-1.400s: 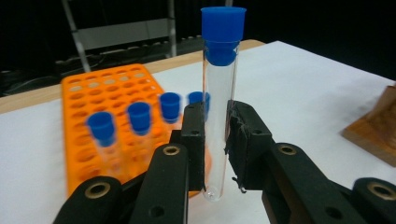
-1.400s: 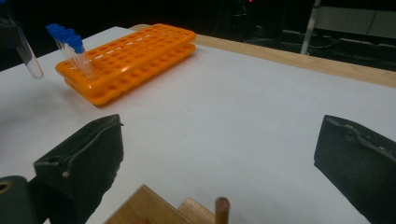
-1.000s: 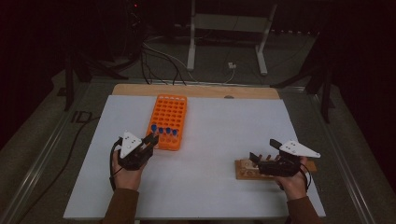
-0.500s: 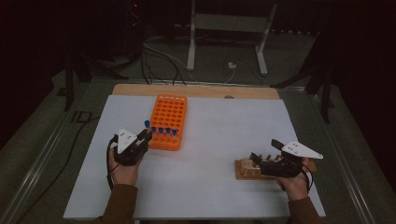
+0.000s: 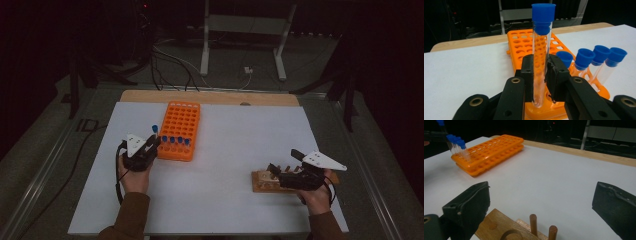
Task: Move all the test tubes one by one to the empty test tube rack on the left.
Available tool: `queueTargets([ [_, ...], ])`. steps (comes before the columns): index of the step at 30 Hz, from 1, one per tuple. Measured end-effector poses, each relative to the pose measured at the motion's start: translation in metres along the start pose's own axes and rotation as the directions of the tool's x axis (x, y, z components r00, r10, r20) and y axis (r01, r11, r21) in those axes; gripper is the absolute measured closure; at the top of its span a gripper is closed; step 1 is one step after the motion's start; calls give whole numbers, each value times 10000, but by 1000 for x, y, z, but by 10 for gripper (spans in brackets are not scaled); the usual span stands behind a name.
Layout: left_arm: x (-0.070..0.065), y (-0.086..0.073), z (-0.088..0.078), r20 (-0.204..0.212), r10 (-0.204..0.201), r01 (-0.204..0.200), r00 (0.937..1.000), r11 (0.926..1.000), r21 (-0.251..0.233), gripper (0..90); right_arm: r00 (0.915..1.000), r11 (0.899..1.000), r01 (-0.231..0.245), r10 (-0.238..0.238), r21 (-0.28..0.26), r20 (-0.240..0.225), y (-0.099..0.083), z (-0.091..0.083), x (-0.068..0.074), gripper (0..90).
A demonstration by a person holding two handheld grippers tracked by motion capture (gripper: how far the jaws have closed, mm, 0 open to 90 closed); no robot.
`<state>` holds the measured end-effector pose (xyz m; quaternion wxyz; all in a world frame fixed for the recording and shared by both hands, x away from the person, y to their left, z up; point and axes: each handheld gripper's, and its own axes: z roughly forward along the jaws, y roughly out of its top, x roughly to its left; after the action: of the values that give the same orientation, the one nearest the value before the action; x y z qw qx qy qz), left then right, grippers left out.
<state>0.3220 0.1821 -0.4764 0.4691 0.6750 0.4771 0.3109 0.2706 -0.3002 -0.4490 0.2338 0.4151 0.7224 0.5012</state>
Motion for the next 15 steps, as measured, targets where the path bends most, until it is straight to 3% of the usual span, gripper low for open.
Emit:
queueTargets([
  [7, 0, -6, 9, -15, 231, -230, 9997, 9977, 631, 770, 10000, 10000, 24, -24, 13, -22, 0, 0, 1, 17],
  [12, -1, -11, 12, -67, 516, -504, 9986, 9907, 1265, 773, 10000, 10000, 46, -46, 18, -31, -1, 0, 1, 17],
  [15, 0, -14, 13, -22, 428, -421, 9991, 9901, 1338, 775, 10000, 10000, 34, -33, 52, -39, -1, 0, 2, 17],
])
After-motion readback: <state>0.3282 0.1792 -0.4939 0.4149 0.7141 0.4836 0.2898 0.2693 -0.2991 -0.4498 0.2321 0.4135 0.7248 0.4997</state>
